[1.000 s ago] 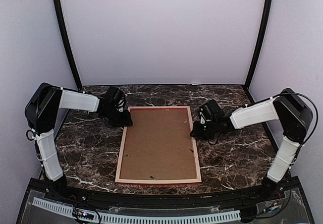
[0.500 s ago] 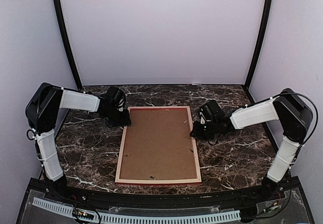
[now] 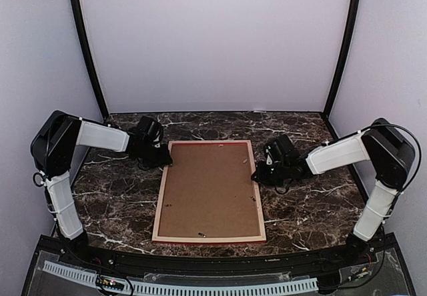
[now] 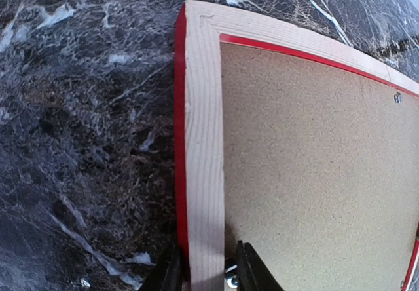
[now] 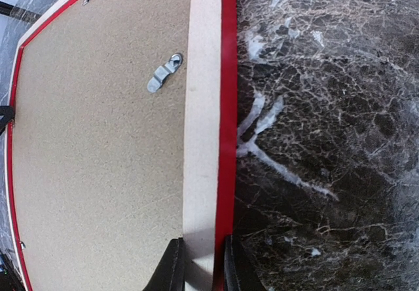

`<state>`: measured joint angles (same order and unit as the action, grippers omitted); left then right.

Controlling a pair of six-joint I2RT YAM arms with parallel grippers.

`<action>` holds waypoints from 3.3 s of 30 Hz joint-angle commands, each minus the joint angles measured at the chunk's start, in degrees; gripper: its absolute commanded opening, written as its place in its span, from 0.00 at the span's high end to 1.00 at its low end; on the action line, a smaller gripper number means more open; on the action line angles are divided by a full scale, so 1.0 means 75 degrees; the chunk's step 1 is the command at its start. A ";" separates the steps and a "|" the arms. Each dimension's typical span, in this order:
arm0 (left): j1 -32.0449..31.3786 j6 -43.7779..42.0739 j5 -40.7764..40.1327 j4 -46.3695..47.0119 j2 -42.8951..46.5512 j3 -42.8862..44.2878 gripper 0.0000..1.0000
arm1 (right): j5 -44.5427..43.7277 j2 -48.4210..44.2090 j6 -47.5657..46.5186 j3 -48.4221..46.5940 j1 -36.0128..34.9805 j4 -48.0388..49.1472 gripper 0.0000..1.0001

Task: Put the photo into the frame
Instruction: Press the fastener onto the backboard.

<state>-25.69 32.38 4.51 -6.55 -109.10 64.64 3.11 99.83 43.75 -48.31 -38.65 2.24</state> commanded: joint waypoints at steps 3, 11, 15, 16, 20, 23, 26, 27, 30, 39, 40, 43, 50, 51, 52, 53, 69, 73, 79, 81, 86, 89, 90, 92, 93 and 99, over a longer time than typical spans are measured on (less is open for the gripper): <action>0.0086 0.0335 0.0273 -0.0110 0.0172 -0.0235 0.59 | 0.0177 -0.0031 0.0295 0.0324 -0.0083 -0.0067 0.93; 0.0156 -0.0344 -0.0473 -0.1238 0.0327 0.0576 0.36 | 0.0018 -0.0170 0.0323 0.0356 -0.0084 -0.0158 0.94; 0.0156 -0.0747 -0.0943 -0.1808 0.0320 0.0982 0.33 | -0.0080 -0.0163 0.0401 0.0325 -0.0046 -0.0250 0.95; 0.0156 -0.0850 -0.0959 -0.1874 0.0308 0.1045 0.32 | -0.0086 -0.0168 0.0453 0.0341 -0.0047 -0.0236 0.95; 0.0146 -0.1042 -0.0847 -0.2479 0.0078 0.1486 0.32 | 0.0001 -0.0189 0.0738 0.0455 -0.0048 -0.0047 0.95; 0.0139 -0.1075 -0.0700 -0.2707 -0.0065 0.1698 0.32 | 0.0180 -0.0161 0.0874 0.0510 -0.0048 0.0093 0.96; 0.0108 -0.1110 -0.0446 -0.2801 -0.0157 0.1730 0.32 | 0.0259 -0.0095 0.0875 0.0462 -0.0049 0.0074 0.96; 0.0091 -0.1125 -0.0396 -0.2833 -0.0218 0.1767 0.32 | 0.0274 -0.0075 0.0846 0.0420 -0.0045 0.0041 0.96; 0.0000 -0.1185 -0.0433 -0.2999 -0.0428 0.1945 0.32 | 0.0308 -0.0030 0.0784 0.0333 -0.0049 -0.0037 0.95; -0.0127 -0.1313 -0.0519 -0.3282 -0.0867 0.2408 0.31 | 0.0381 -0.0022 0.0800 0.0480 -0.0029 0.0061 0.95; -0.0138 -0.1325 -0.0519 -0.3324 -0.0911 0.2458 0.32 | 0.0392 -0.0029 0.0800 0.0497 -0.0037 0.0073 0.95; -0.0195 -0.1340 -0.0708 -0.3417 -0.0990 0.2542 0.34 | 0.0403 -0.0027 0.0800 0.0524 -0.0023 0.0088 0.95; -0.0229 -0.1216 -0.0808 -0.3601 -0.1030 0.2494 0.50 | 0.0353 -0.0157 0.0756 0.0564 -0.0025 0.0030 0.95; -0.0230 -0.1202 -0.0799 -0.3609 -0.1022 0.2471 0.54 | 0.0341 -0.0171 0.0753 0.0579 -0.0017 0.0019 0.95; -0.0230 -0.1169 -0.0768 -0.3601 -0.1013 0.2451 0.56 | 0.0336 -0.0188 0.0753 0.0588 -0.0013 0.0028 0.95; -0.0230 -0.1155 -0.0749 -0.3571 -0.0992 0.2422 0.59 | 0.0335 -0.0201 0.0753 0.0602 -0.0013 0.0029 0.95; -0.0162 -0.0392 -0.0218 -0.2700 -0.0642 0.1417 0.74 | 0.0251 -0.0460 0.0759 0.0699 -0.0002 -0.0088 0.95; 0.0021 -0.0071 0.0187 -0.2277 -0.0460 0.1011 0.74 | 0.0221 -0.0529 0.0740 0.0697 0.0004 -0.0134 0.95; 0.0144 -0.0001 0.0173 -0.2274 -0.0378 0.0950 0.62 | 0.0214 -0.0572 0.0676 0.0656 0.0018 -0.0146 0.95; 0.0144 -0.0070 0.0050 -0.2376 -0.0349 0.1016 0.57 | 0.0216 -0.0550 0.0643 0.0631 0.0024 -0.0156 0.95; 0.0133 -0.0218 -0.0284 -0.2587 -0.0227 0.1099 0.52 | 0.0251 -0.0496 0.0604 0.0618 0.0033 -0.0126 0.95; 0.0133 -0.0273 -0.0350 -0.2629 -0.0134 0.1107 0.51 | 0.0298 -0.0446 0.0611 0.0629 0.0034 -0.0072 0.95; 0.0133 -0.0303 -0.0349 -0.2630 -0.0130 0.1113 0.51 | 0.0310 -0.0435 0.0606 0.0640 0.0033 -0.0057 0.95; 0.0133 -0.0325 -0.0308 -0.2632 -0.0145 0.1119 0.52 | 0.0323 -0.0439 0.0615 0.0652 0.0033 -0.0031 0.95; 0.0124 -0.0335 -0.0291 -0.2640 -0.0157 0.1110 0.53 | 0.0323 -0.0434 0.0613 0.0653 0.0033 -0.0029 0.95; -0.0037 -0.0472 -0.0474 -0.2864 -0.0269 0.1129 0.55 | 0.0334 -0.0395 0.0568 0.0653 0.0039 -0.0023 0.95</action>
<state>-25.34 30.48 4.16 -21.23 -112.14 73.34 3.68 96.64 46.96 -44.45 -38.65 3.09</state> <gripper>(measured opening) 0.456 0.161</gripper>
